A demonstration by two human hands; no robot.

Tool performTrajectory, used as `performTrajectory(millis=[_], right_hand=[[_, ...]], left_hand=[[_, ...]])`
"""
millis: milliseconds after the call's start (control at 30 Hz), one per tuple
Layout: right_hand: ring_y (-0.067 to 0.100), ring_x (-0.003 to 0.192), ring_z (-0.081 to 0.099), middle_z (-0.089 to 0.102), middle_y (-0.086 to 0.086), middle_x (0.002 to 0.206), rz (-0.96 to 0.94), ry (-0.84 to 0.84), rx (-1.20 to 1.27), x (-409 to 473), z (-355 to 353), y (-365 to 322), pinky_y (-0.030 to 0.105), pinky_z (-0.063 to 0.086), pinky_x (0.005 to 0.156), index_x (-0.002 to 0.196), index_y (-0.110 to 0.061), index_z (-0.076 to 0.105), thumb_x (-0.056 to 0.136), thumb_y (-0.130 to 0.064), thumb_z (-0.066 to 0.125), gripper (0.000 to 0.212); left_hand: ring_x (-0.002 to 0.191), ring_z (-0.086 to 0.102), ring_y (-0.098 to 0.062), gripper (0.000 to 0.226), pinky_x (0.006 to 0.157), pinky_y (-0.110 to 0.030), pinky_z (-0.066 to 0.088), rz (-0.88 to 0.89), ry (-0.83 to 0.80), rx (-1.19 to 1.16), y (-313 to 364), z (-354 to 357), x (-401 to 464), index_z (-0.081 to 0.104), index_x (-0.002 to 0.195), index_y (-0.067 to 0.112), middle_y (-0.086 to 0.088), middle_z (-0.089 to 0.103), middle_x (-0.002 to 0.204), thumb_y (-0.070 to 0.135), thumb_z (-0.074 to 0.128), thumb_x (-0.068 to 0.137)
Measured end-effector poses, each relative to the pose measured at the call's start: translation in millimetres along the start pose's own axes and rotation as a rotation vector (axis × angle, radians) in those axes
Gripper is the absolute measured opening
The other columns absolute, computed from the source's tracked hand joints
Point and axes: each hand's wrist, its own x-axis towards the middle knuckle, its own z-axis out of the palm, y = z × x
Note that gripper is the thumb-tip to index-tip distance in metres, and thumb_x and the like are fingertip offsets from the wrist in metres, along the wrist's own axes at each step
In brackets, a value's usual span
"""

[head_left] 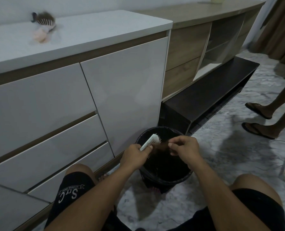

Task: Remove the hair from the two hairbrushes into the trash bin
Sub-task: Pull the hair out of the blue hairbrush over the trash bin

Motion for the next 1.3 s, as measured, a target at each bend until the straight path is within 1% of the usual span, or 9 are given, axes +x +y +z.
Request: performTrajectory(millis=[133,267,433,567,767,900,1000,1167,1300], right_hand=[[0.019,0.073,0.069,0.07,0.006,0.09,-0.061,-0.049,-0.037,-3.8,3.7,-0.5,0.032,0.061,0.057,0.088,-0.023,0.069,0.082,-0.011,0.074,0.015],[0.015,0.087,0.07,0.068,0.001,0.104,-0.152,-0.211,-0.132,-8.6,7.5,4.6,0.021,0.054,0.051,0.116,-0.025,0.068,0.076,-0.017,0.081,0.042],[0.007,0.065,0.065,0.069,-0.007,0.077,-0.161,-0.156,-0.268,-6.1,8.7,7.2,0.016,0.049,0.052,0.091,-0.027,0.076,0.084,-0.011,0.073,0.017],[0.011,0.059,0.062,0.064,-0.009,0.062,-0.125,-0.036,-0.296,3.2,0.7,9.2,0.029,0.054,0.064,0.07,-0.036,0.069,0.082,-0.011,0.074,0.029],[0.013,0.063,0.061,0.063,-0.012,0.062,-0.106,0.094,-0.311,7.1,-2.3,7.1,0.036,0.058,0.076,0.065,-0.039,0.066,0.082,-0.01,0.072,0.034],[0.018,0.084,0.065,0.074,0.002,0.087,-0.085,0.285,-0.351,9.7,-7.3,1.5,0.023,0.047,0.079,0.089,-0.021,0.079,0.086,-0.01,0.067,0.016],[0.021,0.089,0.067,0.074,0.004,0.091,-0.032,0.426,-0.317,20.0,-30.2,-3.1,0.026,0.049,0.081,0.095,-0.016,0.078,0.087,-0.012,0.066,0.015],[0.018,0.063,0.068,0.072,0.006,0.077,0.048,0.382,-0.213,32.8,-47.7,-2.2,0.031,0.059,0.065,0.091,-0.013,0.077,0.086,-0.009,0.07,0.009],[0.029,0.079,0.071,0.074,0.009,0.084,0.098,0.377,-0.331,40.6,-39.9,11.0,0.039,0.059,0.081,0.089,-0.016,0.078,0.084,-0.013,0.07,0.01]], left_hand=[[0.065,0.069,-0.033,0.049,0.066,-0.039,0.058,-0.001,-0.013,0.0,5.5,2.5,0.6,0.058,0.062,0.016,-0.004,0.063,0.06,0.064,0.057,0.074],[0.051,0.064,-0.026,0.042,0.052,-0.033,0.051,-0.033,-0.08,-0.061,12.7,5.1,0.0,0.061,0.067,0.016,-0.006,0.065,0.062,0.058,0.06,0.072],[0.048,0.063,-0.028,0.041,0.048,-0.031,0.049,-0.03,-0.108,-0.07,12.5,6.5,1.4,0.064,0.072,0.015,-0.005,0.062,0.058,0.057,0.062,0.069],[0.058,0.065,-0.03,0.046,0.062,-0.039,0.056,-0.01,-0.051,-0.017,6.4,3.0,3.9,0.059,0.063,0.015,-0.003,0.059,0.056,0.06,0.06,0.07],[0.064,0.069,-0.032,0.048,0.065,-0.04,0.058,0.018,-0.048,0.069,4.1,-0.6,5.8,0.062,0.069,0.015,-0.004,0.061,0.058,0.062,0.057,0.073],[0.066,0.067,-0.031,0.043,0.063,-0.038,0.057,0.028,-0.048,0.126,6.9,-1.3,4.7,0.062,0.073,0.016,-0.005,0.063,0.066,0.058,0.056,0.077],[0.059,0.063,-0.025,0.04,0.055,-0.028,0.045,-0.021,-0.03,0.168,-8.7,-11.6,7.6,0.067,0.08,0.012,-0.002,0.057,0.058,0.05,0.057,0.086],[0.039,0.059,-0.02,0.041,0.049,-0.025,0.048,-0.072,-0.042,0.176,-23.9,-25.2,10.3,0.057,0.065,0.015,-0.002,0.057,0.051,0.05,0.058,0.086],[0.045,0.064,-0.022,0.045,0.056,-0.033,0.057,-0.094,-0.021,0.124,-20.7,-22.5,16.4,0.069,0.079,0.011,-0.006,0.066,0.06,0.055,0.058,0.081]])
